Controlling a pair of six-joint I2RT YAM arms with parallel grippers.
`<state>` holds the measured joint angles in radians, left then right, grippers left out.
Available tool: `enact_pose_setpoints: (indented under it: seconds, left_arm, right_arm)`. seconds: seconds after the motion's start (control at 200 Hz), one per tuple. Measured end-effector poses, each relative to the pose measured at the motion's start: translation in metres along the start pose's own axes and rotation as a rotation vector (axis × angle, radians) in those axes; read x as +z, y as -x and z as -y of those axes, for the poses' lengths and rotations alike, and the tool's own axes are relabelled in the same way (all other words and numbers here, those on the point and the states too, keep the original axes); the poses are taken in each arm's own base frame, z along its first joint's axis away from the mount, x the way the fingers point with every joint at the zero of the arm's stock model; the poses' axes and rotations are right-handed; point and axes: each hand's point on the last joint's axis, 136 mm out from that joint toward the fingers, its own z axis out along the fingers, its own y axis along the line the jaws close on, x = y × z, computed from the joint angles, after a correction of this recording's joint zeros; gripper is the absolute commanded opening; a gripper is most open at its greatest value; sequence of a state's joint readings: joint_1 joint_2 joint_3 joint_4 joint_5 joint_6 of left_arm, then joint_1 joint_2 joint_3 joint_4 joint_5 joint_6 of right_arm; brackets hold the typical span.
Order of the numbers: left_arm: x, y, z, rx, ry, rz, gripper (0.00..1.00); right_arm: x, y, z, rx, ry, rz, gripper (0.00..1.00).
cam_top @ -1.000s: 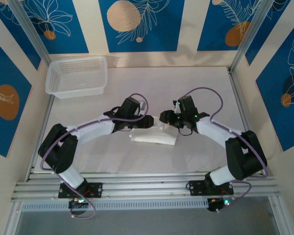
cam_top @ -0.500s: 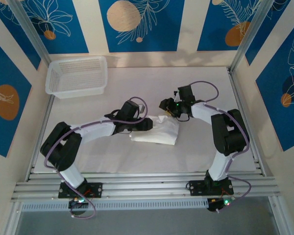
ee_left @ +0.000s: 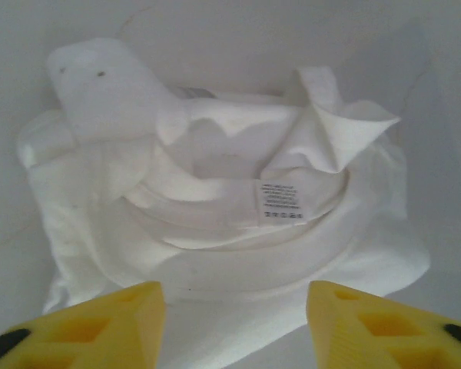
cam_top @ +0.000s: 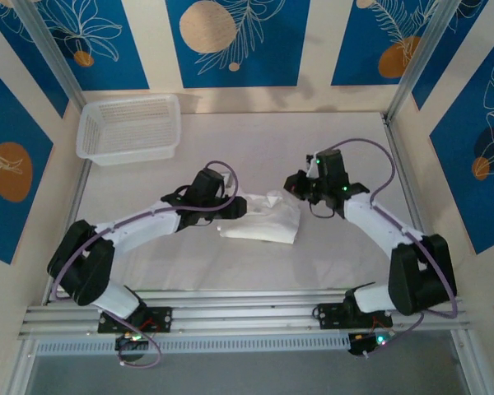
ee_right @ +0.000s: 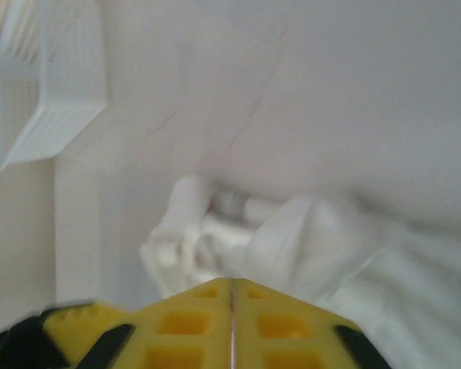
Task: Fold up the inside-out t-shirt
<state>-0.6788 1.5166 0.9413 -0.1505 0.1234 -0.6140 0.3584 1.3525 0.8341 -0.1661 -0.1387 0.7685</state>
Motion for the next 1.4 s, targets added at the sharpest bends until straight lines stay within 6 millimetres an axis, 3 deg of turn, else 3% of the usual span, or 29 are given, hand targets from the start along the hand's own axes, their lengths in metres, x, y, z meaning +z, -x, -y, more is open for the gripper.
enact_pose_setpoints:
  seconds: [0.1,0.24,0.31,0.41,0.52,0.635,0.745,0.88,0.975,1.055,1.175,1.285,1.4]
  left_arm:
    - [0.004,-0.004,-0.009,-0.017,0.028,-0.019,0.46]
    - [0.013,-0.008,-0.015,-0.023,0.045,-0.043,0.45]
    - [0.019,-0.009,-0.019,-0.029,0.055,-0.053,0.45]
    - [0.027,-0.003,-0.028,-0.055,0.067,-0.055,0.46]
    - [0.041,0.021,-0.04,-0.093,0.086,-0.035,0.43]
    - [0.062,0.055,-0.046,-0.118,0.085,0.007,0.36]
    - [0.082,0.067,-0.057,-0.143,0.099,0.01,0.32]
    - [0.097,0.063,-0.071,-0.163,0.125,-0.017,0.33]
    - [0.089,0.066,-0.072,-0.169,0.125,-0.005,0.45]
    - [0.064,0.072,-0.067,-0.17,0.117,0.026,0.55]
    - [0.009,0.082,-0.046,-0.169,0.06,0.105,0.57]
    - [-0.018,0.074,-0.036,-0.207,0.01,0.13,0.58]
    - [-0.005,0.039,-0.047,-0.274,0.034,0.058,0.59]
  right_arm:
    - [0.025,-0.024,0.022,0.04,-0.055,-0.084,0.0]
    - [0.062,-0.031,0.057,0.103,-0.141,-0.155,0.0]
    - [0.071,-0.021,0.067,0.133,-0.156,-0.154,0.0]
    - [0.076,0.009,0.072,0.16,-0.149,-0.098,0.01]
    - [0.084,0.033,0.071,0.167,-0.132,-0.076,0.05]
    - [0.103,0.034,0.07,0.169,-0.116,-0.136,0.15]
    - [0.111,0.03,0.065,0.17,-0.086,-0.197,0.31]
    - [0.104,0.037,0.057,0.18,-0.076,-0.22,0.37]
    - [0.083,0.045,0.05,0.192,-0.072,-0.201,0.42]
    - [0.051,0.062,0.035,0.18,-0.037,-0.12,0.44]
    - [-0.013,0.074,0.018,0.176,0.032,0.059,0.45]
    - [-0.047,0.052,0.028,0.243,0.043,0.144,0.45]
    - [-0.051,0.011,0.055,0.35,-0.016,0.126,0.45]
